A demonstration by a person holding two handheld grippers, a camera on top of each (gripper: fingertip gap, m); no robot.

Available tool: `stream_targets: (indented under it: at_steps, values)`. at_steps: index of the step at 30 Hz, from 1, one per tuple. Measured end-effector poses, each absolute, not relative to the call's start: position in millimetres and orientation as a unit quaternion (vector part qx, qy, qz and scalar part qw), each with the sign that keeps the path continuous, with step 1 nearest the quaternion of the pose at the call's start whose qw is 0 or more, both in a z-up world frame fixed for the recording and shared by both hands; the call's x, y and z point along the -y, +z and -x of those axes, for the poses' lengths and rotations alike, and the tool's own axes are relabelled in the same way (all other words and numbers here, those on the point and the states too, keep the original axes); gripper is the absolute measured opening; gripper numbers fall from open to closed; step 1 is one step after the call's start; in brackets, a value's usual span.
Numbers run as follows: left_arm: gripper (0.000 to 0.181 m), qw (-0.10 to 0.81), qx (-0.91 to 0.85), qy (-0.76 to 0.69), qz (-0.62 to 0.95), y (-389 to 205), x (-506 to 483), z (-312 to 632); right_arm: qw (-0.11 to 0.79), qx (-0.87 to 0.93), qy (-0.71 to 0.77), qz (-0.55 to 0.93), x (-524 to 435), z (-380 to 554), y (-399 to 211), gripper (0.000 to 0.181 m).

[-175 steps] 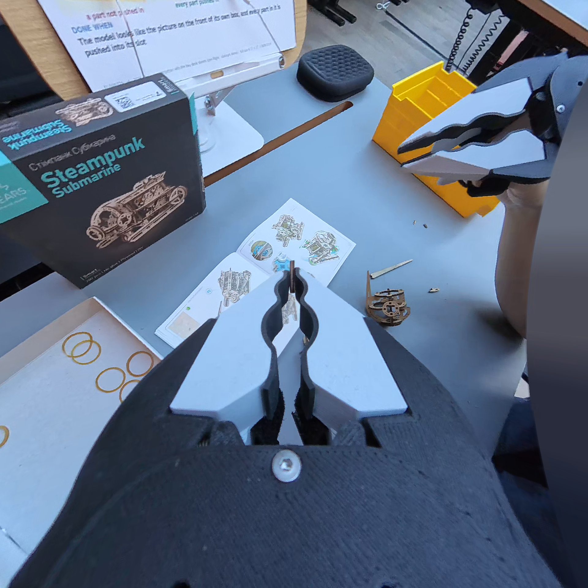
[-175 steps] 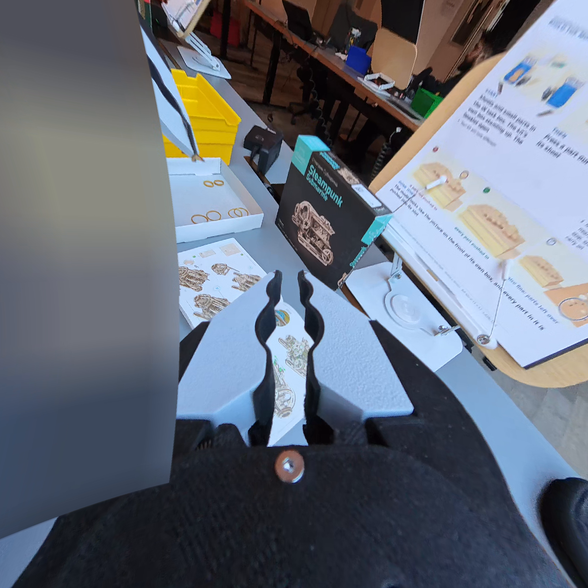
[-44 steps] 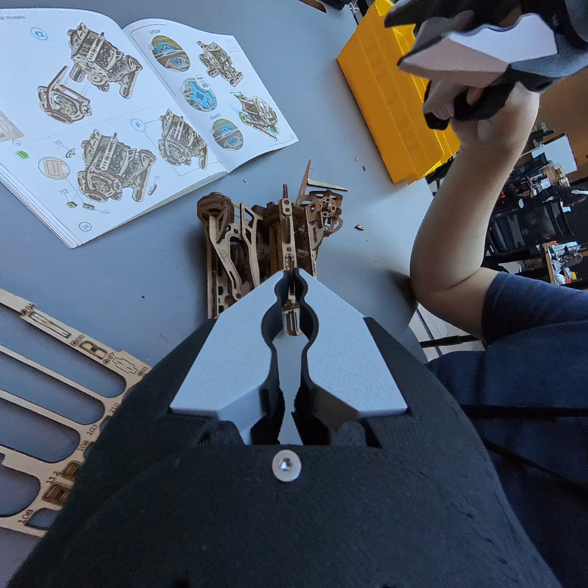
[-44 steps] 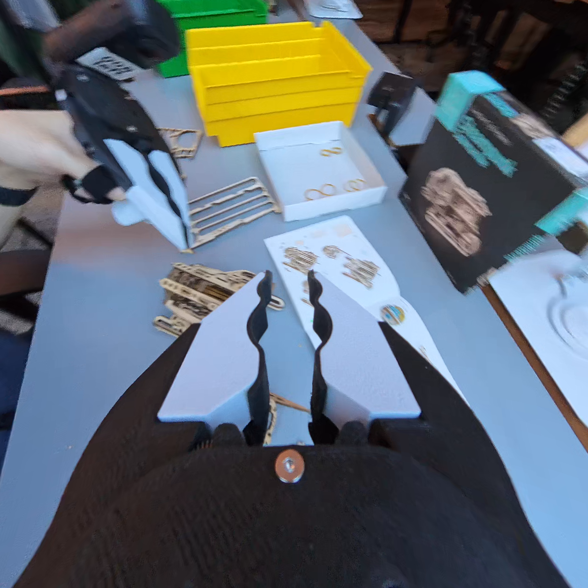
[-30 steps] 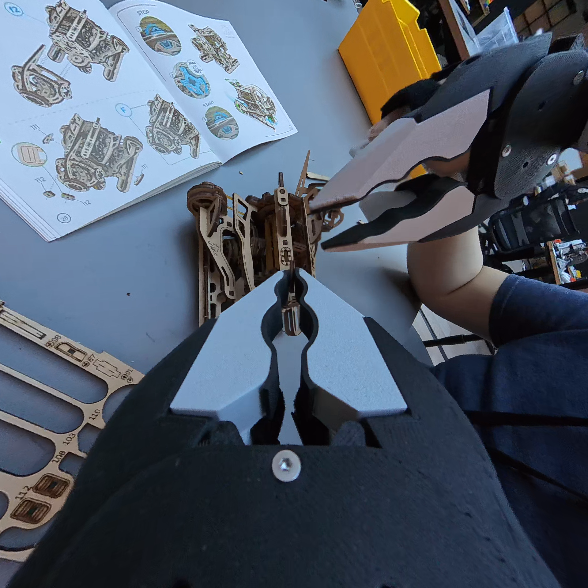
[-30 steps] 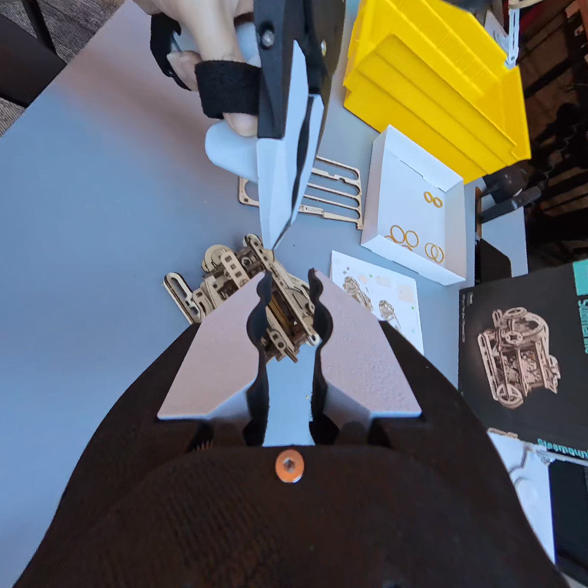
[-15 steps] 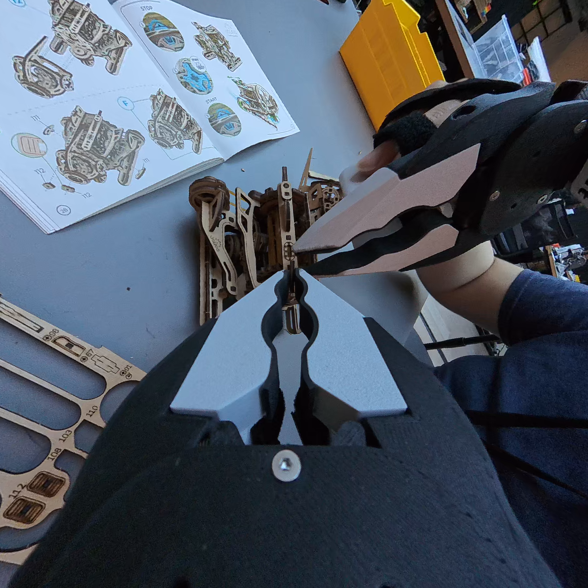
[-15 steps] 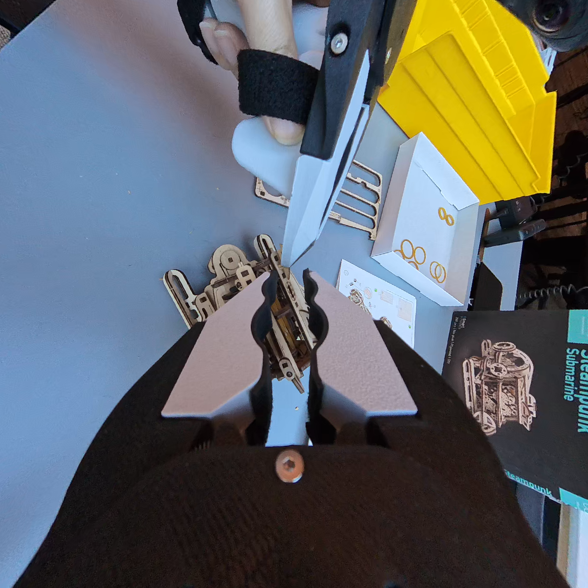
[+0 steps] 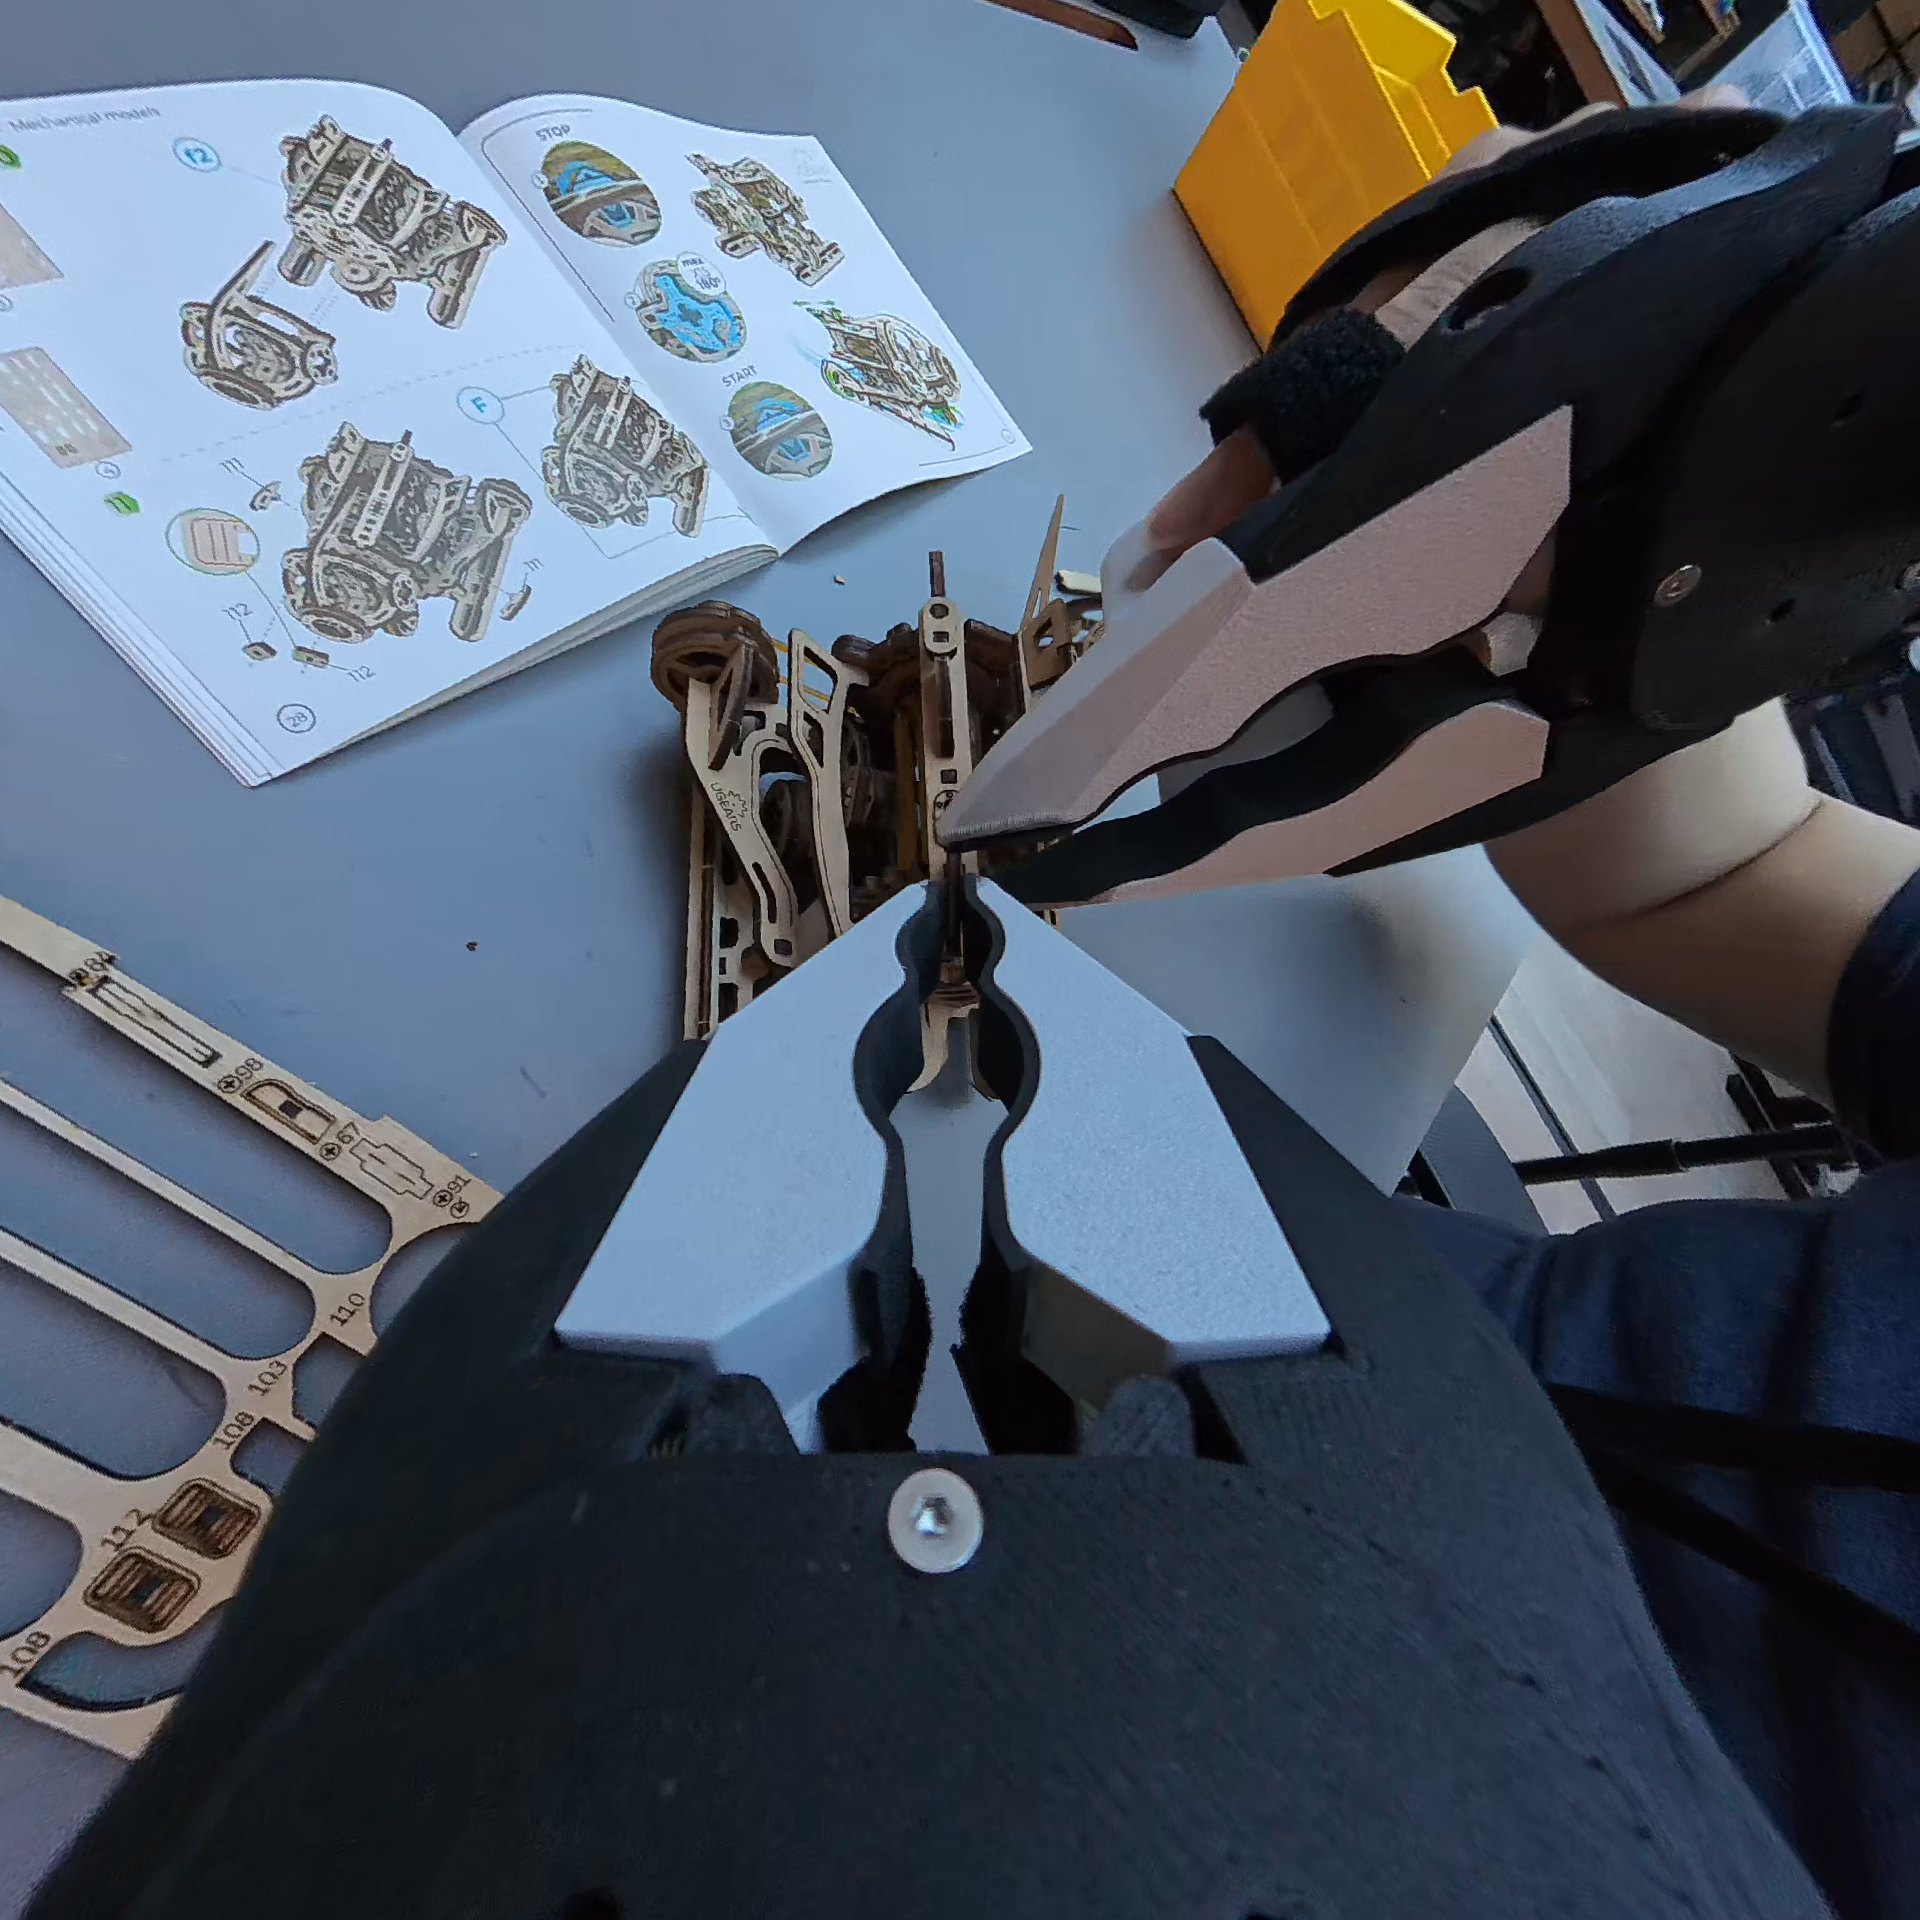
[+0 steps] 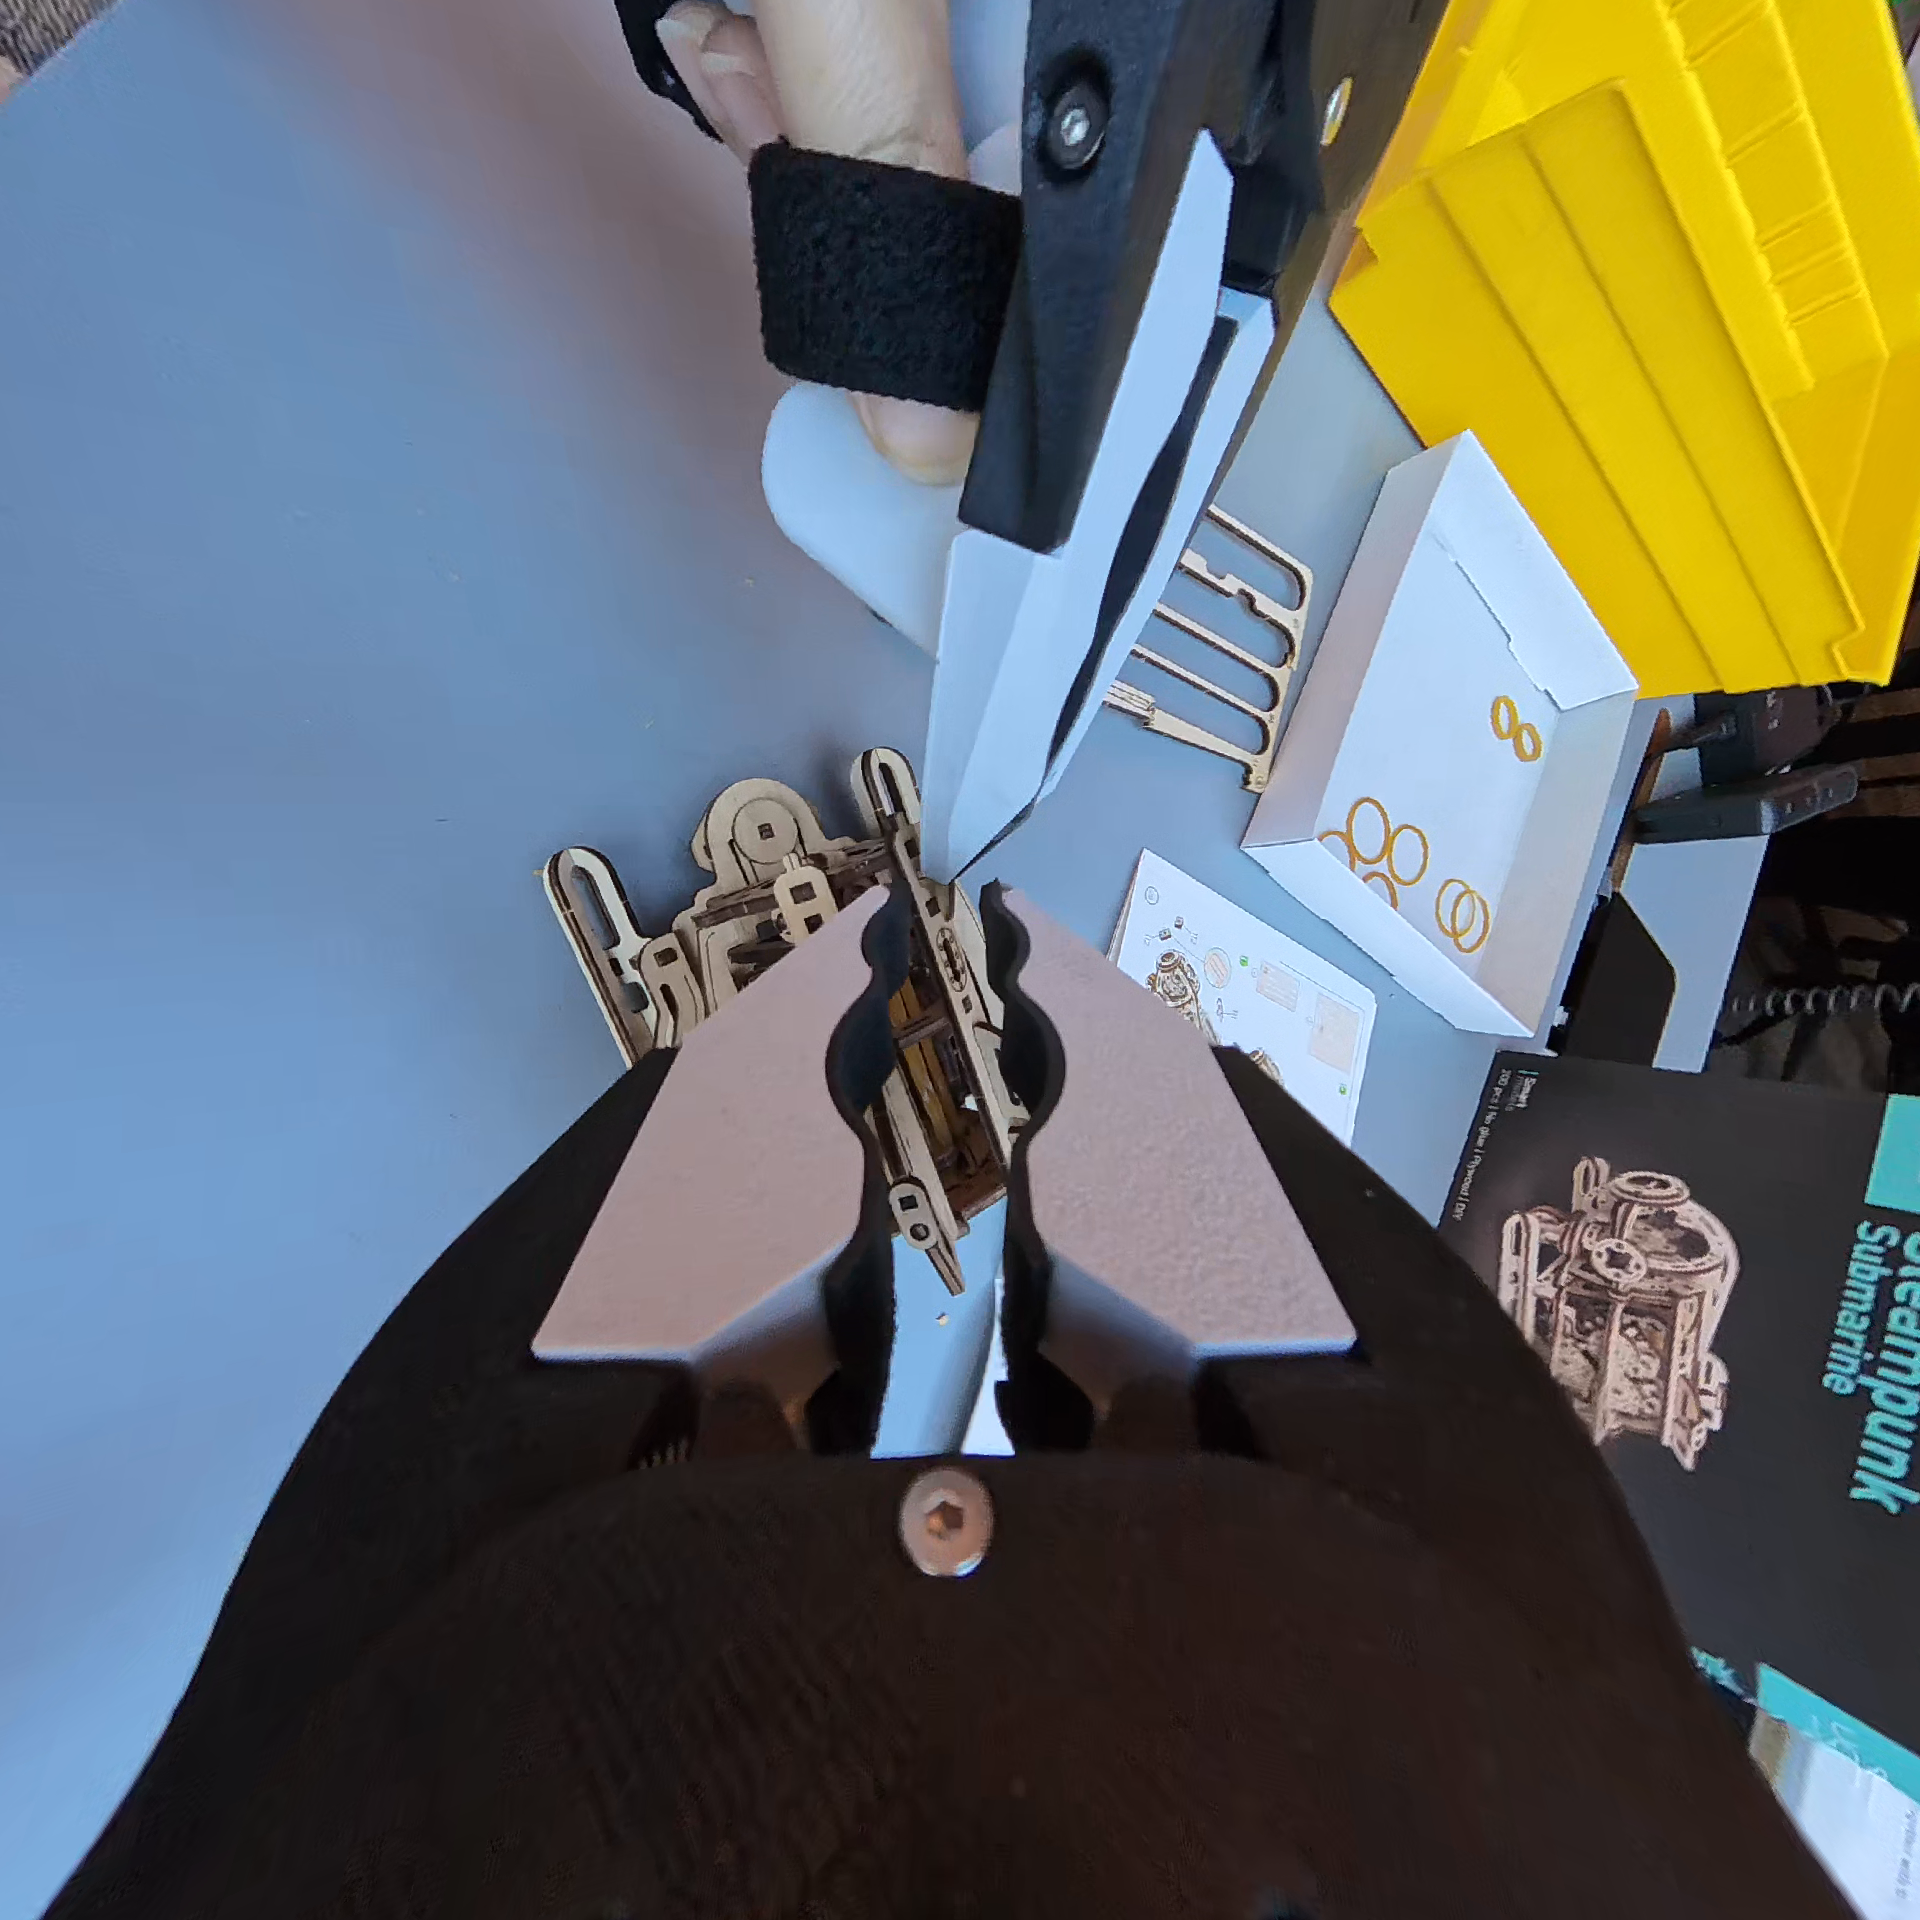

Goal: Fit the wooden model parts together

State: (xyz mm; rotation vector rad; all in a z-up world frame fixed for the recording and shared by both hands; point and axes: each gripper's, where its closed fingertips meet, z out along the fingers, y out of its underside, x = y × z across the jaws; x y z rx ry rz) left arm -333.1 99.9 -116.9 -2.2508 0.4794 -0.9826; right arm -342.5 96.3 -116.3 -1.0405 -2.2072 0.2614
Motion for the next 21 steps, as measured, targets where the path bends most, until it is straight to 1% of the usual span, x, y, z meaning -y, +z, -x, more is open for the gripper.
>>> stream_targets:
  at_steps: [7, 15, 21]
  values:
    - [0.0, 0.34, -0.177, -0.356, 0.852, -116.7, -100.3, 334.5, 0.326, 0.863, 0.092, 0.376, -93.6, 343.0, -118.5, 0.007]
    - [0.0, 0.353, -0.153, -0.382, 0.84, -116.6, -100.1, 334.9, 0.305, 0.868, 0.092, 0.381, -92.7, 342.9, -119.1, 0.007]
    - [0.0, 0.353, -0.151, -0.389, 0.838, -116.6, -100.0, 335.3, 0.306, 0.868, 0.091, 0.38, -92.8, 343.1, -118.7, 0.008]
